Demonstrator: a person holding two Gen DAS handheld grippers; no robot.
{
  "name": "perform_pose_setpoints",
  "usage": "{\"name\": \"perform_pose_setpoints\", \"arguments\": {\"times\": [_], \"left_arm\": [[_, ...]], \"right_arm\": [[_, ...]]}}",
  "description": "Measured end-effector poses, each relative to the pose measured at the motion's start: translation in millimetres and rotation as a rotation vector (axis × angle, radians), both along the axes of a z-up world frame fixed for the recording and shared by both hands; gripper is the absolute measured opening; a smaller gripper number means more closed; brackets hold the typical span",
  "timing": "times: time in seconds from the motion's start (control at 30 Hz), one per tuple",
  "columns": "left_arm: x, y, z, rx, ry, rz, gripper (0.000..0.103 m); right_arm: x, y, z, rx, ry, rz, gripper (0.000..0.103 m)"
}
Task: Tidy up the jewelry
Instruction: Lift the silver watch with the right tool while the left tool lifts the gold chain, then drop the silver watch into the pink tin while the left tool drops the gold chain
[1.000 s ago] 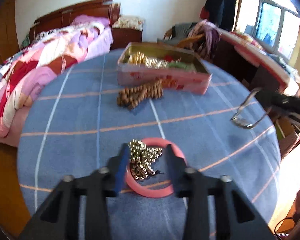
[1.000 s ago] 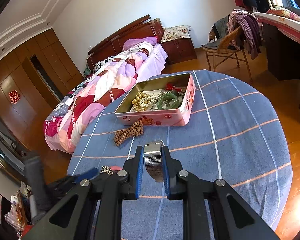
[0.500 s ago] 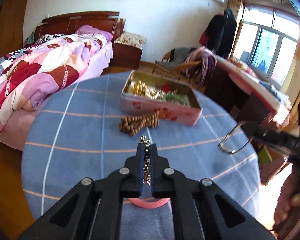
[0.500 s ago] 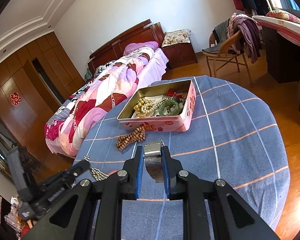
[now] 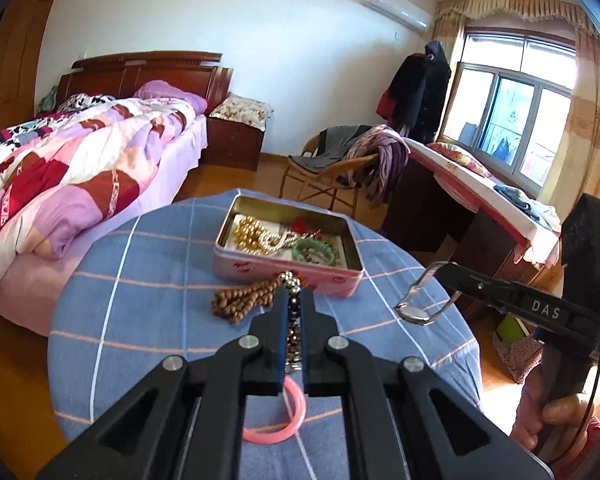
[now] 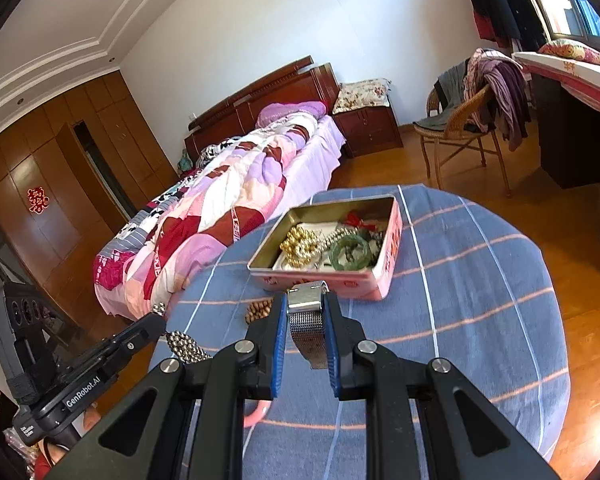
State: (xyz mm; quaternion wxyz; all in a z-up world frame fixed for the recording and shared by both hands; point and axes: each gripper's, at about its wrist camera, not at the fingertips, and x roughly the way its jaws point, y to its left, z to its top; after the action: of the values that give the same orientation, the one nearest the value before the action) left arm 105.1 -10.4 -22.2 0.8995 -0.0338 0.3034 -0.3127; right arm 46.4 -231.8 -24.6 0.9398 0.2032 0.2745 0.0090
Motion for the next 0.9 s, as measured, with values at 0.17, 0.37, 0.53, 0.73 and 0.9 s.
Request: {"name": "perform_pose_setpoints", "arguments": {"times": [0.17, 0.37, 0.53, 0.73, 0.9], "left_arm": [[14.6, -7.7, 6.9, -0.004, -0.009, -0.005, 0.005], [37.9, -26.4, 23.7, -0.015, -0.053, -0.019, 0.005], [64.4, -46.8, 30.9, 0.001, -0.075, -0.021, 0.005], [100.7, -67.3, 33.4, -0.005, -0.088, -0.028, 0.005], [123.8, -86.1, 21.9, 0.006, -0.069, -0.041, 0.005]], "right_arm": [[13.3, -1.4, 11.9, -0.011, -0.030, 0.009, 0.017], [45.1, -4.0, 25.2, -0.038, -0.063, 0.009, 0.017], [81.1, -13.7, 28.6, -0.048, -0.070, 0.002, 0.017], [124.7, -26.9, 20.8, -0.054, -0.060, -0.025, 0.018], [163.1, -41.0, -4.0, -0.035, 0.000, -0.061, 0.018]]}}
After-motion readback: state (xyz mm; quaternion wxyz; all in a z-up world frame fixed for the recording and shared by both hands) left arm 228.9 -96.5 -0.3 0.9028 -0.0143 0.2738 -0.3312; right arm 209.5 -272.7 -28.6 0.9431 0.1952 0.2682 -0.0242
